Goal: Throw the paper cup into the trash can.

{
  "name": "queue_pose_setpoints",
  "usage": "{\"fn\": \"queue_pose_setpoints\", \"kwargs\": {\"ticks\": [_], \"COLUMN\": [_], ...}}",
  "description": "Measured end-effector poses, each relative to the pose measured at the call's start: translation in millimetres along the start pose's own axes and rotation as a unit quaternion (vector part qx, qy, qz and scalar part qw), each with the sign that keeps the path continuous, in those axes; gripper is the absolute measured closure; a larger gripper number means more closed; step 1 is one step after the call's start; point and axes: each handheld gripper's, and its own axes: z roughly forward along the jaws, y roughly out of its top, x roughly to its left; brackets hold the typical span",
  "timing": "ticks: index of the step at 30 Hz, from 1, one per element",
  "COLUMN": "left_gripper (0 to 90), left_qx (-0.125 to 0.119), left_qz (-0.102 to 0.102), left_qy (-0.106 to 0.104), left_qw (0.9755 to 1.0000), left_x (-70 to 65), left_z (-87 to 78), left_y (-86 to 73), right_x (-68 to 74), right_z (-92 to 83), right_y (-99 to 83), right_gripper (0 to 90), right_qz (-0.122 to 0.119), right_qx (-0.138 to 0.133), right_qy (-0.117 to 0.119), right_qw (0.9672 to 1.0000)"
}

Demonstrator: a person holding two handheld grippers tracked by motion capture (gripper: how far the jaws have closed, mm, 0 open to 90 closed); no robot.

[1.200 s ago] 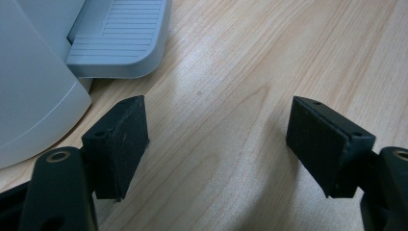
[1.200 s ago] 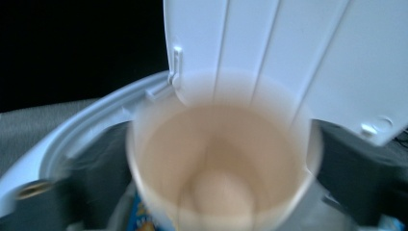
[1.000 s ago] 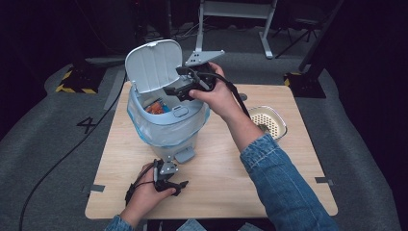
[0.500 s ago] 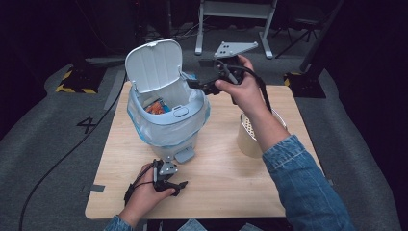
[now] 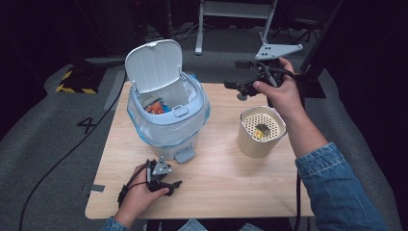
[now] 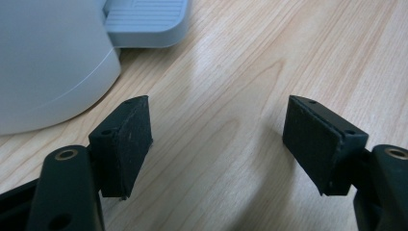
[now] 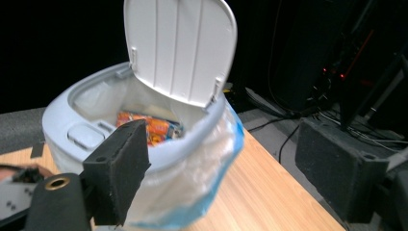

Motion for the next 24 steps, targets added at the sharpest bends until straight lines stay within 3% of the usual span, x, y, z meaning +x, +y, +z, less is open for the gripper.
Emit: {"fn": "queue_pose_setpoints", "kwargs": {"ticks": [3, 4, 11, 13, 21, 24], "left_gripper": [25.4, 25.2, 24.0, 24.0, 23.9, 23.9], "left_qx": [-0.002, -0.003, -0.001, -0.001, -0.002, -0.002], "left_qz": [-0.002, -0.004, -0.006, -0.006, -0.008, -0.008], "left_qy": [-0.001, -0.001, 0.0, 0.0, 0.003, 0.003], "left_qw": [1.0, 1.0, 1.0, 1.0, 1.0, 1.0], "left_x": [1.6, 2.2, 1.8, 1.9, 1.7, 2.1], "left_z": [-0.5, -0.7, -0.5, -0.5, -0.1, 0.0], "left_y": [-1.4, -1.4, -1.4, -1.4, -1.3, -1.2], "right_x": [-2.9, -5.8, -8.6, -9.3, -12.9, -13.8], "right_z": [-8.8, -19.7, -48.8, -62.3, -97.2, -110.6], "right_y": [-4.0, -7.9, -19.6, -28.7, -57.0, -71.3], "right_gripper": [19.5, 20.6, 21.7, 22.2, 21.4, 22.3], "right_qz": [0.004, 0.011, 0.01, 0.026, 0.037, 0.054], "right_qx": [0.002, 0.0, 0.007, 0.011, 0.019, 0.012], "right_qy": [0.003, 0.013, -0.005, -0.009, -0.03, -0.021], "right_qw": [1.0, 0.9999, 0.9999, 0.9996, 0.9987, 0.9983]}}
